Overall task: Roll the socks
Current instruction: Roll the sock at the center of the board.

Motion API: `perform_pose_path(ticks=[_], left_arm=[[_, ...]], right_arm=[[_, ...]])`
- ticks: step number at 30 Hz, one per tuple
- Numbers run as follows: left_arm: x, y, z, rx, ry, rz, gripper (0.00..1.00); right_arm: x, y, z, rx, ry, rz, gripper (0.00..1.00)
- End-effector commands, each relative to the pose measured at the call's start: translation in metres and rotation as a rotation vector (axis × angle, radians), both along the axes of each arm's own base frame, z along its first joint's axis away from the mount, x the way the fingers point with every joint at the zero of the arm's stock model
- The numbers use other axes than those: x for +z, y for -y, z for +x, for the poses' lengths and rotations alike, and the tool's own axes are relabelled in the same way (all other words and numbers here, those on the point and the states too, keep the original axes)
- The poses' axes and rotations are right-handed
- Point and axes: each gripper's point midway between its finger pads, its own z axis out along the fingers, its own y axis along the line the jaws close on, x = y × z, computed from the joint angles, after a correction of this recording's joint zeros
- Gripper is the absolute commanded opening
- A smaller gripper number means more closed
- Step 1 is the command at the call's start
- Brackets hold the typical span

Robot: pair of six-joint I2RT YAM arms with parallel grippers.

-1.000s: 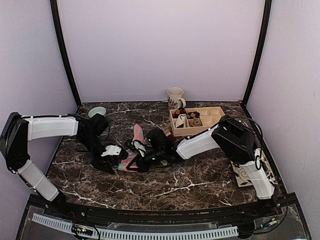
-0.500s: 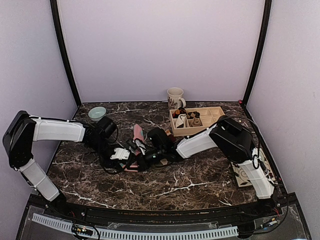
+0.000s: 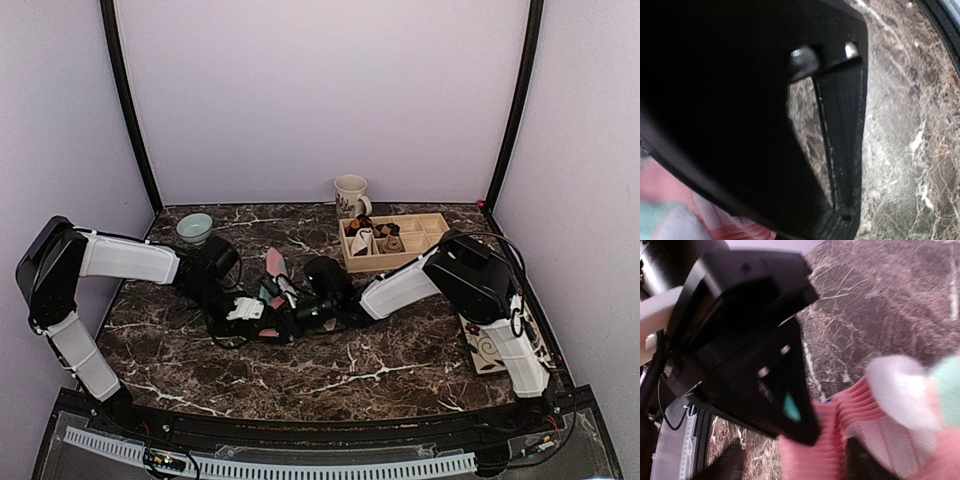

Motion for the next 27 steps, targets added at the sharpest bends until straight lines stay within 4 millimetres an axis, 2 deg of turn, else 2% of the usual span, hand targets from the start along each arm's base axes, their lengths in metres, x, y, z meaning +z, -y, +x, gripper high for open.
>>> perform_pose_path(ticks=[1, 6, 11, 16, 19, 21, 24, 26, 27], left_arm=[[-0.015, -0.01, -0.017, 0.004, -0.104, 0.061, 0.0], [-0.005, -0.011, -0.032, 0.01, -0.231, 0.045, 0.0], [-0.001, -0.018, -0.046, 0.015, -0.366, 0.068, 0.0], [0.003, -0.021, -0.053, 0.007, -0.397, 0.079, 0.0], [0.006, -0.021, -0.053, 0.017, -0.422, 0.082, 0.0], [0.009, -0.02, -0.053, 0.018, -0.42, 0.076, 0.0], [0.01, -0.024, -0.055, 0.008, -0.386, 0.079, 0.0], [0.008, -0.028, -0.057, -0.003, -0.356, 0.087, 0.0], [0.007, -0.03, -0.059, -0.008, -0.348, 0.087, 0.0]], right_arm=[[-0.032, 0.034, 0.013, -0.103, -0.014, -0.123, 0.99], [-0.017, 0.056, 0.031, -0.174, 0.14, -0.174, 0.99], [-0.002, 0.086, 0.054, -0.323, 0.306, -0.228, 0.99], [0.039, 0.103, 0.086, -0.519, 0.41, -0.186, 0.99], [0.063, 0.109, 0.107, -0.611, 0.336, -0.126, 0.99], [0.088, 0.107, 0.116, -0.602, 0.251, 0.004, 0.99], [0.116, 0.111, 0.128, -0.571, 0.096, 0.231, 0.99], [0.122, 0.103, 0.145, -0.53, -0.002, 0.308, 0.99], [0.115, 0.092, 0.158, -0.514, 0.002, 0.256, 0.99]])
